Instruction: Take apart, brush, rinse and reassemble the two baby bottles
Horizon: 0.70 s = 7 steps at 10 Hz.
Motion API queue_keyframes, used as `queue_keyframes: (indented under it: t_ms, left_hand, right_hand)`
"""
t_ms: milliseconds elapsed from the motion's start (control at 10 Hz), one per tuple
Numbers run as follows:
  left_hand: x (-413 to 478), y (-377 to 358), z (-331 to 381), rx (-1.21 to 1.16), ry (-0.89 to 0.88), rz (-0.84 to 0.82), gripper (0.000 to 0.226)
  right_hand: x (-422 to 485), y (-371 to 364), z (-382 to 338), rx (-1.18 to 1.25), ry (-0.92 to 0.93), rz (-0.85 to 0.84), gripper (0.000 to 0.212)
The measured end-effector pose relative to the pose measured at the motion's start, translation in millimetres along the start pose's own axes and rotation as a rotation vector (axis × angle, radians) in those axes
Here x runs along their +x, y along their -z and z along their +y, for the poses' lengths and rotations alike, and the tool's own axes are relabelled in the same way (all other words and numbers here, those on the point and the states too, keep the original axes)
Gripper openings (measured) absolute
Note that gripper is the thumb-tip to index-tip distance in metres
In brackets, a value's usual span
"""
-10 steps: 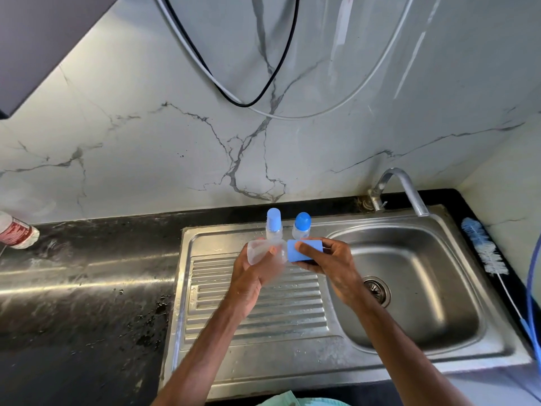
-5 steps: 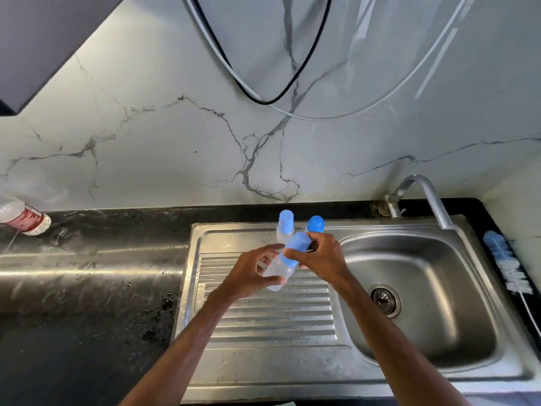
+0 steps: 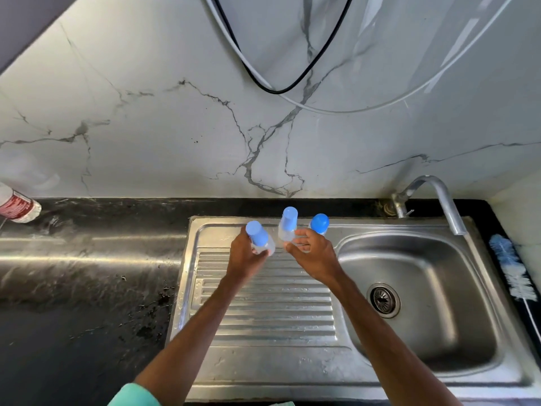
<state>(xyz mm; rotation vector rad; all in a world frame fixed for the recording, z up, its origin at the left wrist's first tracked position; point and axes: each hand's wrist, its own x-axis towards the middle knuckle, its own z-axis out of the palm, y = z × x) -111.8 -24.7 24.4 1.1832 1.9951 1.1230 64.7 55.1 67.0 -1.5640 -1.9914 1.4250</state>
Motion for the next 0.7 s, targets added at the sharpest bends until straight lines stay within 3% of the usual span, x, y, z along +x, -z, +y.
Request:
queue_keyframes:
  t_ms: [200, 400, 700]
  left_hand:
    - [35.2, -10.3, -1.4, 0.098, 0.079, 0.021, 0.045]
    - [41.6, -14.2, -4.1, 0.113, 0.11, -0.019, 0.051]
    - [22.3, -12.3, -7.5, 0.014, 0.069, 0.003, 0.088]
  right_hand:
    - [-7.7, 12.9, 14.8, 0.014, -0.006, 0.038, 0.025]
    - [-12.0, 23.9, 33.5, 0.023, -0.012, 0.028, 0.015]
    - [-16.1, 41.9, 39.6, 0.065, -0.015, 0.032, 0.015]
